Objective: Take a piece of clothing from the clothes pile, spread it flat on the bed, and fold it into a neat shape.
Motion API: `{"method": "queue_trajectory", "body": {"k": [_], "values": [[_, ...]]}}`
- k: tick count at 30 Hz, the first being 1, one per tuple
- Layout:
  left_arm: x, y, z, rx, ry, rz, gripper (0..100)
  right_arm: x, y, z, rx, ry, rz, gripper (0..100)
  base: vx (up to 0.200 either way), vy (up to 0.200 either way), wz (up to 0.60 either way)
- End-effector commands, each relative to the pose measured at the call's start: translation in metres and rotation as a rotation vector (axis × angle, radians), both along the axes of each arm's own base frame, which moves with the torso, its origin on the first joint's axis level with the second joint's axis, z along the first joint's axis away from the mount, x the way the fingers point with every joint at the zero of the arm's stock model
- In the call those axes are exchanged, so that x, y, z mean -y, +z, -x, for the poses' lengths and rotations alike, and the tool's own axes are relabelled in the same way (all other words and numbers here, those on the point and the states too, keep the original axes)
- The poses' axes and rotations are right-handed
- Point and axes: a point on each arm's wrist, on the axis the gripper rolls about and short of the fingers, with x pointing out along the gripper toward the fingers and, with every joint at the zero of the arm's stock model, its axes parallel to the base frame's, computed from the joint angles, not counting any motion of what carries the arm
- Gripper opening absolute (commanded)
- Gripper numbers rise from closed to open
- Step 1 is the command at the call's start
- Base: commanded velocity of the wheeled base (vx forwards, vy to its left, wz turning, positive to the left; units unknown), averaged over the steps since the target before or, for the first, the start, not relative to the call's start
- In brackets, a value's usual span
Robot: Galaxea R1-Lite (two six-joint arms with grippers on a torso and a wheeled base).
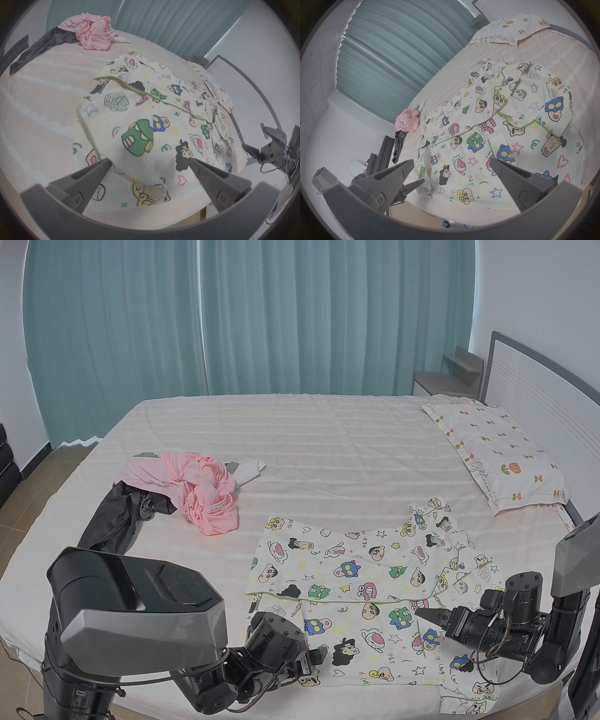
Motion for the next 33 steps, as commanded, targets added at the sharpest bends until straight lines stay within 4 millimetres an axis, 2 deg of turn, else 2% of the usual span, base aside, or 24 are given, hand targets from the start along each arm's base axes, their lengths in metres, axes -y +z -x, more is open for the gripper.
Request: {"method": "queue_trajectory", "body": {"k": [1,6,12,18,26,33], "values": [[0.001,0.000,0.004,-0.010,-0.010,-0.010,100,0.001,0.000,0.003,-0.001,0.000,0.000,100,0.000,0.000,0.00],[0.001,0.000,0.006,-0.015,-0.007,-0.021,100,0.001,0.000,0.003,-0.001,0.000,0.000,100,0.000,0.000,0.00],[0.011,0.005,-0.014,0.042,0.076,0.032,100,0.001,0.000,0.003,-0.001,0.000,0.000,100,0.000,0.000,0.00],[0.023,-0.001,-0.033,0.106,0.163,0.048,100,0.001,0.000,0.003,-0.001,0.000,0.000,100,0.000,0.000,0.00],[0.014,0.002,-0.042,0.164,0.257,0.031,100,0.001,0.001,0.003,0.001,0.001,-0.001,100,0.000,0.000,0.00],[0.011,0.005,-0.045,0.180,0.273,0.034,100,0.001,0.001,0.003,0.002,0.001,-0.001,100,0.000,0.000,0.00]]}}
